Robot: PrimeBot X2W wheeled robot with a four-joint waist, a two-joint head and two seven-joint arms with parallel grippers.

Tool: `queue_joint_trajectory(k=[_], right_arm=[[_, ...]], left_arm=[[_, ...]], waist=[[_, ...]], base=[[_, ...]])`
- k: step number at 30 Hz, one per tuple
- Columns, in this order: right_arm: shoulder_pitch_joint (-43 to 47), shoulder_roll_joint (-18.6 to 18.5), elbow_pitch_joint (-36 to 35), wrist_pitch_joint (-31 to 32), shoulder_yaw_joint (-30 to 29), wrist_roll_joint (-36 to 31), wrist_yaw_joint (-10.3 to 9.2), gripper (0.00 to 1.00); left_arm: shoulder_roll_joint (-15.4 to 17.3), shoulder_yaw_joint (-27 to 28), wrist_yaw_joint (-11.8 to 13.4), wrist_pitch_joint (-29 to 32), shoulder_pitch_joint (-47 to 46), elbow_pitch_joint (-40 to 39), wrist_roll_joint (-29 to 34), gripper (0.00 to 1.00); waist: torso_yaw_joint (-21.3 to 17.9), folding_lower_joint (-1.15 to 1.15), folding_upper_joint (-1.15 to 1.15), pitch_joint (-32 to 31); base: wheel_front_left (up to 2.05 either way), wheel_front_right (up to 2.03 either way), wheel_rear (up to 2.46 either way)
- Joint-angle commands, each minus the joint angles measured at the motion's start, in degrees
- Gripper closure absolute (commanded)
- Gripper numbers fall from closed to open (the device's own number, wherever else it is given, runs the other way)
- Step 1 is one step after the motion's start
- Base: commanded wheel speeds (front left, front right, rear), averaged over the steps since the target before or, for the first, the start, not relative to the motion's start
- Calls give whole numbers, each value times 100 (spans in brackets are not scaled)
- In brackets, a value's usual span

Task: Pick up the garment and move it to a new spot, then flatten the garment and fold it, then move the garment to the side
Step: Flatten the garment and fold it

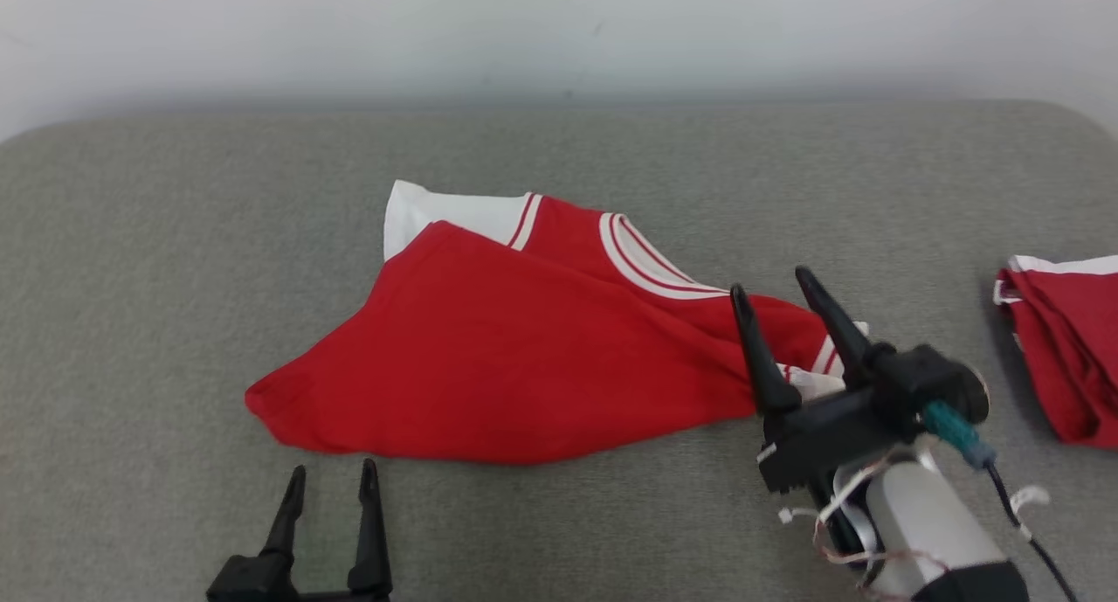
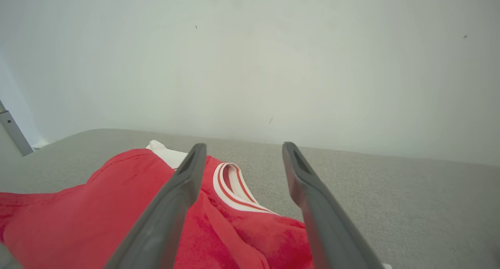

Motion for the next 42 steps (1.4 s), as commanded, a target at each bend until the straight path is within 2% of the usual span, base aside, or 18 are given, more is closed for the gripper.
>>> queue_joint_trajectory(k=[1,9,13,19,25,33,34,35,36,37,39,42], right_arm=[[-227,-77,52,1,54,52,-14,0],[-2215,-851,1383,152,1007,378,-14,0],[-3175,-1235,1931,389,1842,531,-14,0],[-4293,-1669,2703,999,2983,1402,-14,0],[-4660,-1957,3060,1556,3714,2132,-14,0],[-4753,-2195,3296,2268,4482,2898,-14,0],[-4771,-2211,3306,2351,4562,2982,-14,10],[-4787,-2227,3302,2426,4651,3048,-14,78],[-4787,-2227,3302,2426,4651,3048,-14,78],[-4817,-2250,3290,2445,4714,3094,-14,100],[-4927,-2343,3291,2436,4805,3194,-15,100],[-5219,-2539,3436,2050,4849,3066,-22,100]], left_arm=[[-3,-50,18,-17,-86,8,-31,0],[-4,-541,162,-17,-334,-18,-252,0],[-5,-782,224,-17,-470,-54,-331,0],[-6,-1157,401,-17,-571,-161,-562,0],[-6,-1273,491,-17,-577,-225,-634,0],[-7,-1250,592,-17,-629,-358,-605,0],[-6,-1240,599,-17,-646,-382,-598,0],[-5,-1227,611,-17,-660,-406,-586,0],[-5,-1227,611,-17,-660,-406,-586,0],[-4,-1225,626,-17,-663,-421,-578,0],[-5,-1220,646,-17,-669,-443,-576,0],[-4,-1205,649,-17,-695,-475,-612,0]], waist=[[482,-1,-1,443],[1242,-1,-1,1008],[1573,-1,-1,1260],[2057,-1,-1,1628],[2326,-1,-1,1834],[2402,-1,-1,1940],[2404,-1,-1,1954],[2401,-1,-1,1973],[2401,-1,-1,1973],[2397,-1,-1,1988],[2386,-1,-1,2030],[2380,-1,-1,2070]], base=[[0,0,0],[0,0,0],[0,0,0],[0,0,0],[0,0,0],[0,0,0],[0,0,0],[0,0,0],[0,0,0],[0,0,0],[0,0,0],[0,0,0]])
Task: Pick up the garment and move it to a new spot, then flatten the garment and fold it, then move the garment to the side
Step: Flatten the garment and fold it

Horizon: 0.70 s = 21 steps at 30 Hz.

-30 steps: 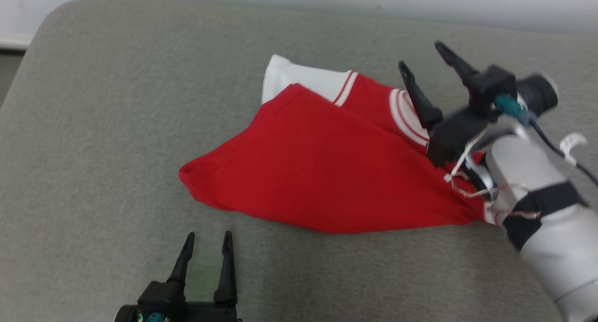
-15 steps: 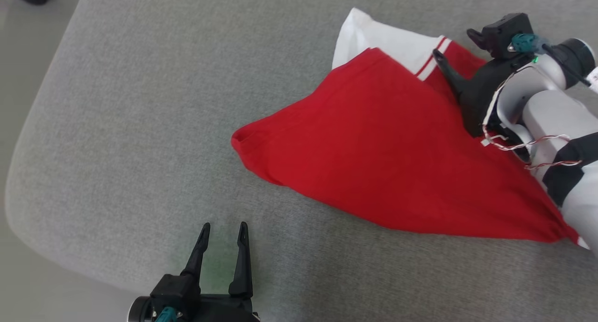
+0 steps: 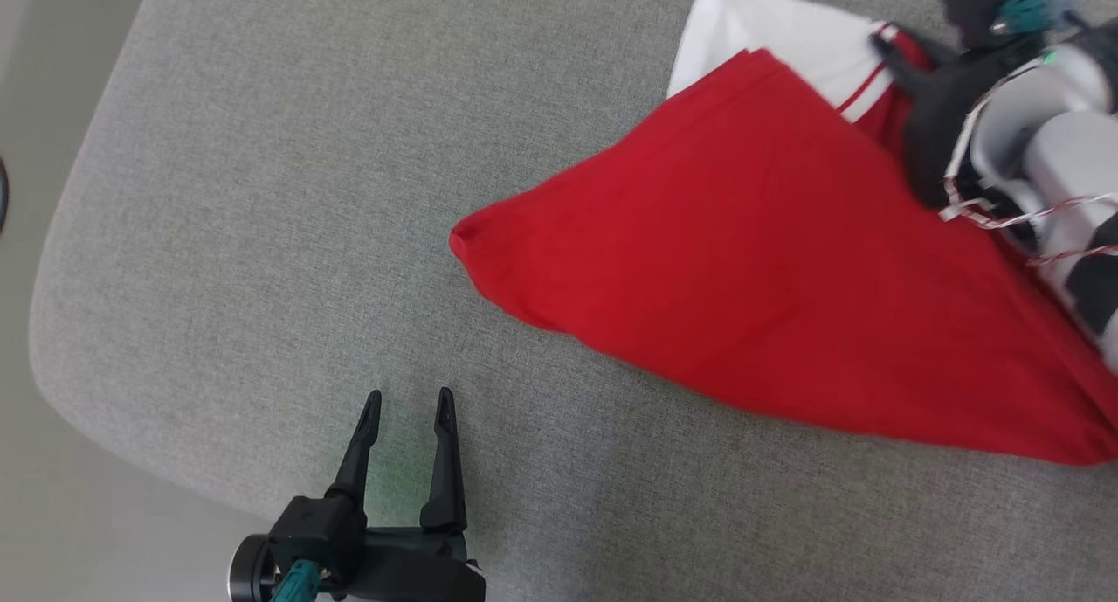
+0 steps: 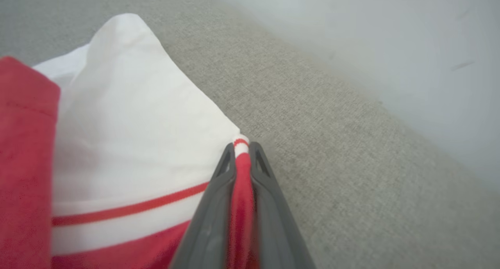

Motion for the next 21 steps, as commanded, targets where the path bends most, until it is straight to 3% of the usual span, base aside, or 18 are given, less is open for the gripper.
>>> queue_joint_trajectory(k=[1,10,19,20,21], right_arm=[[-23,-254,295,-107,12,-103,-32,100],[-710,-474,2025,-1384,-822,-503,-25,100],[-35,-1158,2163,-1666,-2046,-645,-25,100],[40,-1140,2156,-1723,-2226,-675,-25,84],[115,-1097,2158,-1785,-2366,-742,-25,6]], left_arm=[[-6,19,13,-17,-57,-21,-5,0],[-6,48,-2,-17,-51,0,34,0],[-5,137,-62,-17,-123,66,159,0],[-3,160,-64,-17,-132,76,173,0],[-3,183,-62,-17,-132,85,184,0]], waist=[[-6,1,-1,24],[-77,1,-1,83],[-341,1,-1,-6],[-386,1,-1,-30],[-424,1,-1,-55]], base=[[0,0,0],[0,0,0],[0,0,0],[0,0,0],[0,0,0]])
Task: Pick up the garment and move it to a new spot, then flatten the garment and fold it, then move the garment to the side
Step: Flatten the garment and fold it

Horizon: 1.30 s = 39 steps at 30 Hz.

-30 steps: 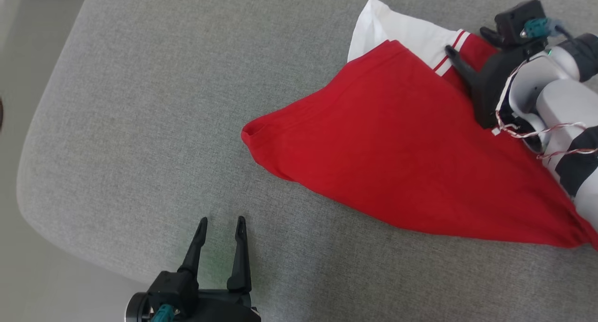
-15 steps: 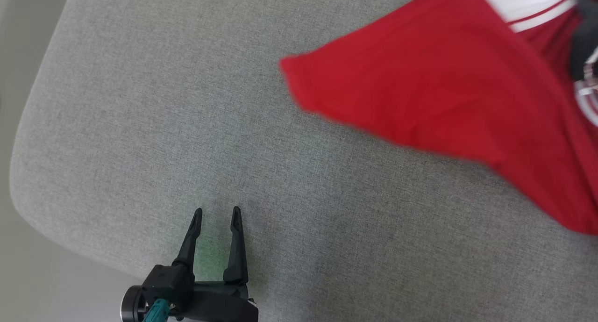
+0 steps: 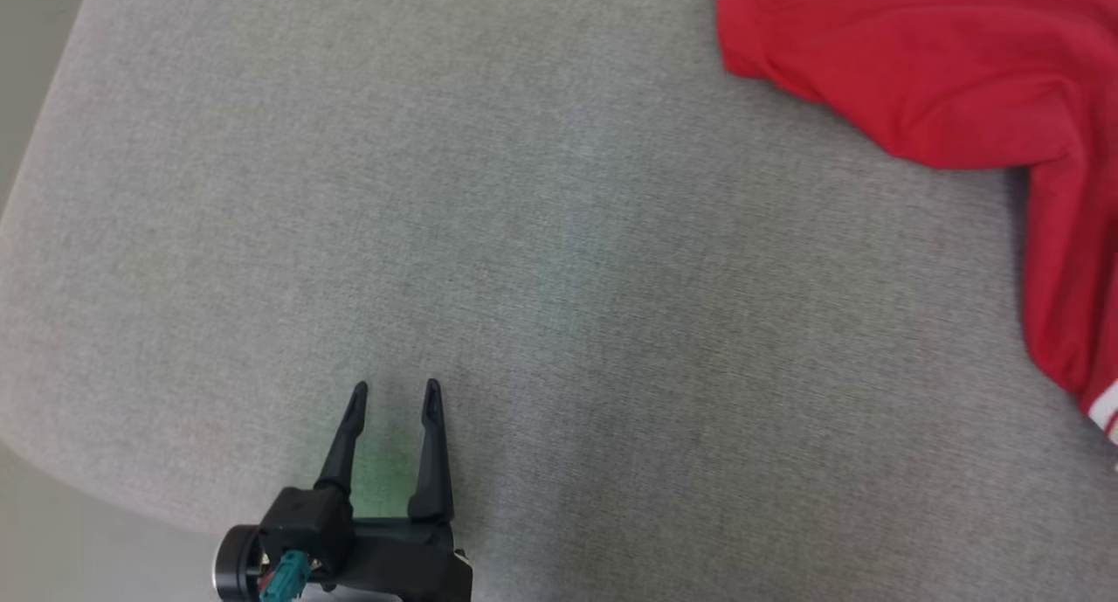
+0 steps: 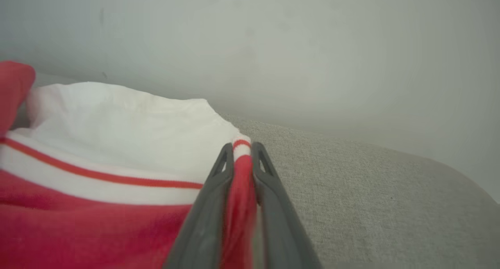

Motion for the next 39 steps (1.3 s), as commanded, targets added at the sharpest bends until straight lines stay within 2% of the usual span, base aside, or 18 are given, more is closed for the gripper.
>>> queue_joint_trajectory(k=[1,6,12,13,14,16,17,21,29,34,39], right_arm=[[135,149,-24,-123,-183,-122,-16,0],[152,547,-156,-287,-860,-456,-16,0],[1199,1122,-1541,-277,-2171,-1006,-16,0],[1199,1122,-1541,-277,-2171,-1006,-16,0],[1682,1420,-1994,-280,-2490,-1244,-16,0],[2082,1674,-2347,-282,-2780,-1440,-16,0],[2082,1674,-2347,-282,-2780,-1440,-16,0],[2782,2183,-2851,-279,-3140,-1737,-16,0],[3741,2822,-3369,-279,-3491,-1970,-16,0],[3845,2893,-3373,-280,-3549,-2046,-16,0],[3316,2715,-3035,-281,-3312,-2138,-16,0]], left_arm=[[1,38,-18,-17,-61,20,38,0],[1,160,-67,-17,-46,68,134,0],[0,413,-176,-17,69,148,268,0],[0,413,-176,-17,69,148,268,0],[3,522,-210,-17,137,180,319,0],[2,605,-237,-17,207,199,325,0],[2,605,-237,-17,207,199,325,0],[3,747,-322,-17,353,257,390,0],[2,930,-417,-17,582,291,468,0],[2,961,-460,-17,623,274,486,0],[2,848,-449,-17,472,274,422,0]], waist=[[-133,-1,-1,-98],[-398,-1,-1,-319],[-769,-1,-1,-786],[-769,-1,-1,-786],[-902,-1,-1,-968],[-1011,-1,-1,-1125],[-1011,-1,-1,-1125],[-1177,-1,-1,-1405],[-1314,-1,-1,-1679],[-1309,-1,-1,-1581],[-1204,-1,-1,-1328]], base=[[0,0,0],[0,0,0],[0,0,0],[0,0,0],[0,0,0],[0,0,0],[0,0,0],[0,0,0],[0,0,0],[0,0,0],[0,0,0]])
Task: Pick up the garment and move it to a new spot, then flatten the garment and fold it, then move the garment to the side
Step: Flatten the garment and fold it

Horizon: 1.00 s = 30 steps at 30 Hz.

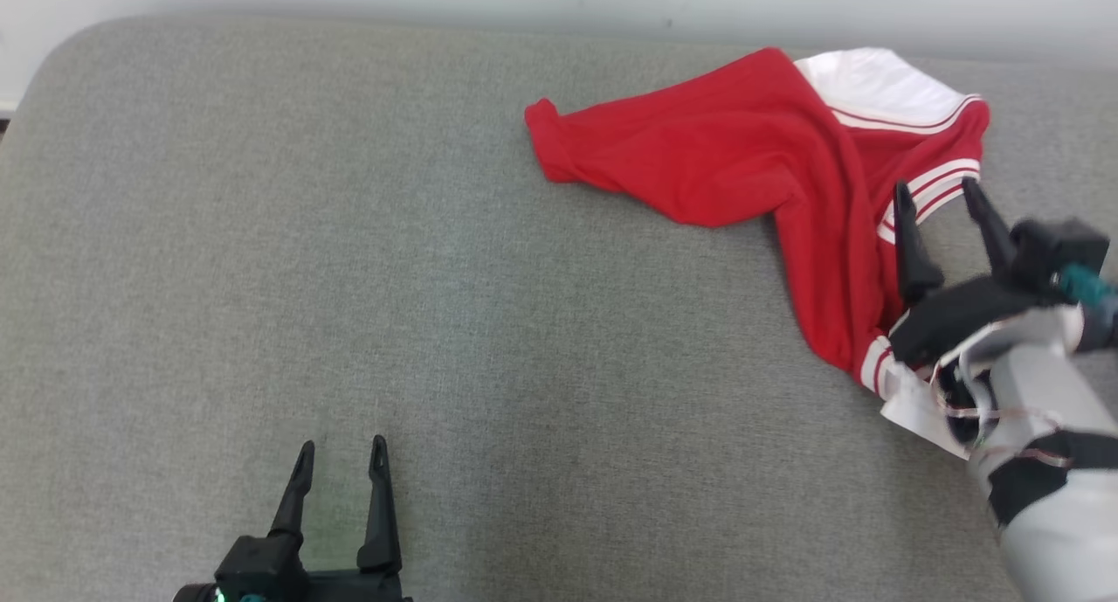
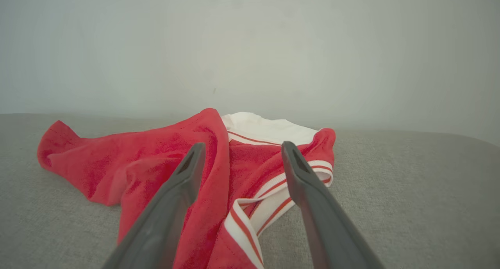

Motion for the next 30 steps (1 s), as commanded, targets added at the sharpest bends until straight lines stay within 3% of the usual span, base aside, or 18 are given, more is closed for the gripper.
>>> queue_joint_trajectory(k=[1,14,20,28,30], right_arm=[[-199,-70,69,3,67,-25,-16,0],[-2363,-730,1409,899,1009,349,-16,0],[-2824,-839,1825,1403,1209,744,-16,0],[-2933,-920,2111,1415,1450,915,-16,0],[-2936,-905,2165,1391,1510,963,-16,10]], left_arm=[[2,-23,-4,-17,-80,4,-19,0],[-1,-537,186,-17,-465,-104,-209,0],[-3,-654,277,-17,-519,-176,-283,0],[0,-711,327,-17,-554,-216,-314,0],[-1,-700,336,-17,-563,-230,-312,0]], waist=[[126,0,0,184],[871,0,0,958],[1115,0,0,1233],[1195,0,0,1348],[1182,0,0,1347]], base=[[0,0,0],[0,0,0],[0,0,0],[0,0,0],[0,0,0]])
